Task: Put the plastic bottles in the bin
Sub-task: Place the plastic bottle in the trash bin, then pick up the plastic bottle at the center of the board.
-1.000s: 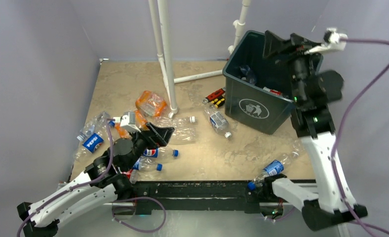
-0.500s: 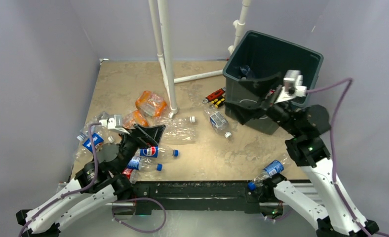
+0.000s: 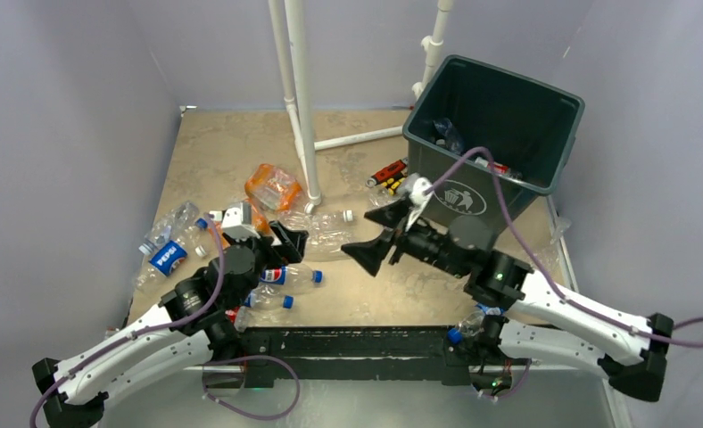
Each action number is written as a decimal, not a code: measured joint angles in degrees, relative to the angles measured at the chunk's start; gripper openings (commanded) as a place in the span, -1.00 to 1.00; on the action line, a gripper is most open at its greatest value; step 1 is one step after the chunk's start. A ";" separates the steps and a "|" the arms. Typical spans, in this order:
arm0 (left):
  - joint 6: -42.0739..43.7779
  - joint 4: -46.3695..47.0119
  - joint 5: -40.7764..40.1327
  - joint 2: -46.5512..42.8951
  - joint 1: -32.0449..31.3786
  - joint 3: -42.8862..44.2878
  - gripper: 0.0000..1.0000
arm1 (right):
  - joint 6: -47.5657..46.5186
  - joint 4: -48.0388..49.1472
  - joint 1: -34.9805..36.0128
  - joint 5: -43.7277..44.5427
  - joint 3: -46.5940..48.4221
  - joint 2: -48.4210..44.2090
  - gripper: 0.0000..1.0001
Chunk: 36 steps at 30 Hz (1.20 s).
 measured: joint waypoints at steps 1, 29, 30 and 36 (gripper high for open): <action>-0.20 -0.52 -0.50 0.04 0.00 0.00 0.97 | 0.48 0.31 1.88 2.67 -1.49 0.90 0.98; -7.80 -11.34 -4.07 -0.31 0.00 -0.68 0.94 | 32.09 -2.89 6.25 48.89 -20.09 15.61 0.98; -7.80 -11.26 -3.69 -0.39 0.00 -0.83 0.94 | 32.79 -2.93 6.01 49.27 -20.24 16.68 0.98; -7.80 -10.27 -1.79 -1.51 0.00 -1.57 0.94 | 38.16 -4.20 4.83 52.92 -20.44 22.75 0.98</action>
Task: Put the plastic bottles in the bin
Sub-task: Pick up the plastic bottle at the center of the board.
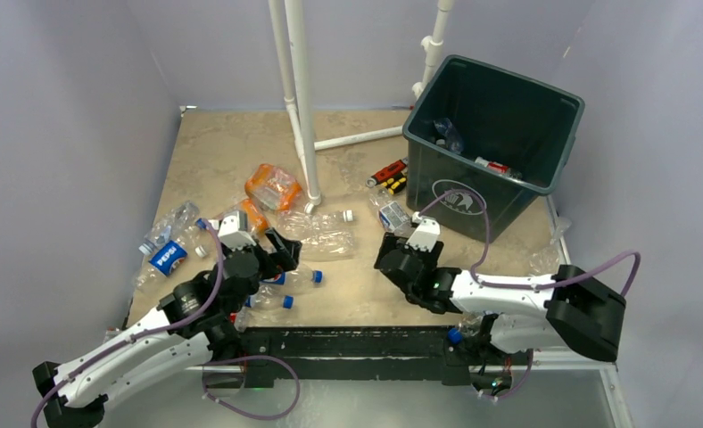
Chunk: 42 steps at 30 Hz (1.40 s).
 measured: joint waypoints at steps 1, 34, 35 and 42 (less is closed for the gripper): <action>0.00 0.26 0.22 -0.20 0.00 -0.11 0.94 | 0.87 -0.42 -0.07 0.90 0.00 0.72 0.98; -1.49 4.31 5.84 -1.25 0.00 -5.49 0.89 | -14.69 22.40 -6.38 -5.81 -2.95 10.08 0.69; -1.49 4.50 6.01 -0.92 0.00 -5.55 0.89 | -15.02 22.67 -6.01 -6.12 -3.37 9.44 0.69; -1.88 5.64 6.67 -0.87 0.00 -6.95 0.88 | -13.70 18.49 -5.62 -5.90 -2.86 8.72 0.53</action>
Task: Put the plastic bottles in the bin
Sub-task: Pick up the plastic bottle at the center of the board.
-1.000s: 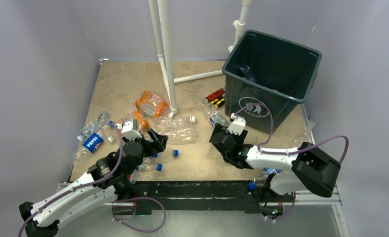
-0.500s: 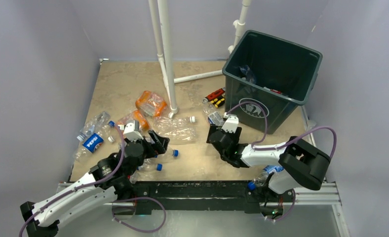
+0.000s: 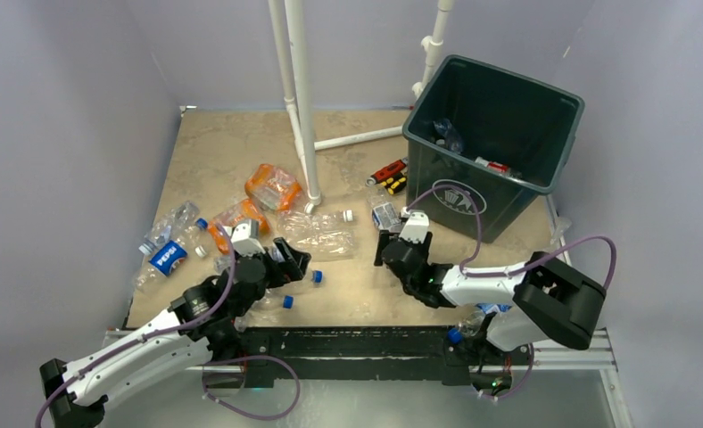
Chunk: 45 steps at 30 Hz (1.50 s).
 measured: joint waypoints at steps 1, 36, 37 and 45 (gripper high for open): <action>-0.02 0.02 0.04 0.00 0.00 -0.20 0.88 | 0.17 -0.55 -0.28 0.04 0.26 0.31 0.48; 2.14 -6.56 -4.39 -4.70 0.00 6.60 0.93 | -12.46 -6.58 8.24 -32.74 -2.05 -26.84 -1.00; 2.36 -6.45 -4.79 -5.11 0.00 7.39 0.94 | -13.00 -7.10 8.28 -34.10 -1.97 -27.04 -1.00; 3.65 -0.24 -4.68 -10.12 0.00 8.92 0.99 | -16.46 -8.37 8.66 -43.34 -1.95 -31.36 -1.00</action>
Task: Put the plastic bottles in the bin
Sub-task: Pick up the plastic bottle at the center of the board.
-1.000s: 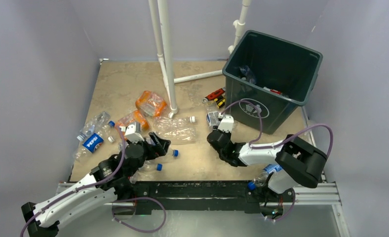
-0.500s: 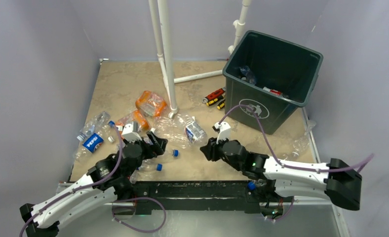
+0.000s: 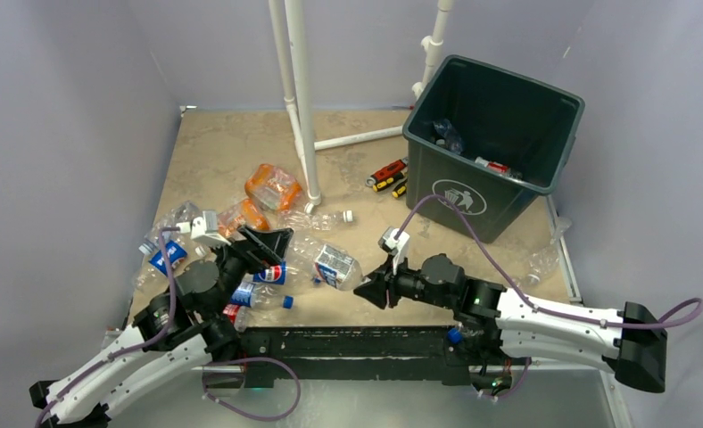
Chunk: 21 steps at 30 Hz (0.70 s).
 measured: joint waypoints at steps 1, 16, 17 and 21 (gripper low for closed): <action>0.09 1.01 0.42 -0.20 0.00 0.00 0.99 | -0.26 0.48 0.02 -0.63 -0.02 -0.63 -1.00; 16.79 10.19 14.38 3.63 0.00 11.56 0.99 | -0.85 -3.26 0.31 -3.34 7.43 -8.33 -1.00; 17.77 10.91 14.80 3.74 0.00 12.61 0.99 | -0.50 -3.34 0.31 -3.17 8.59 -8.92 -1.00; 19.82 15.19 16.20 3.85 0.00 14.29 0.99 | 0.33 -1.29 0.31 -2.99 10.03 -10.75 -1.00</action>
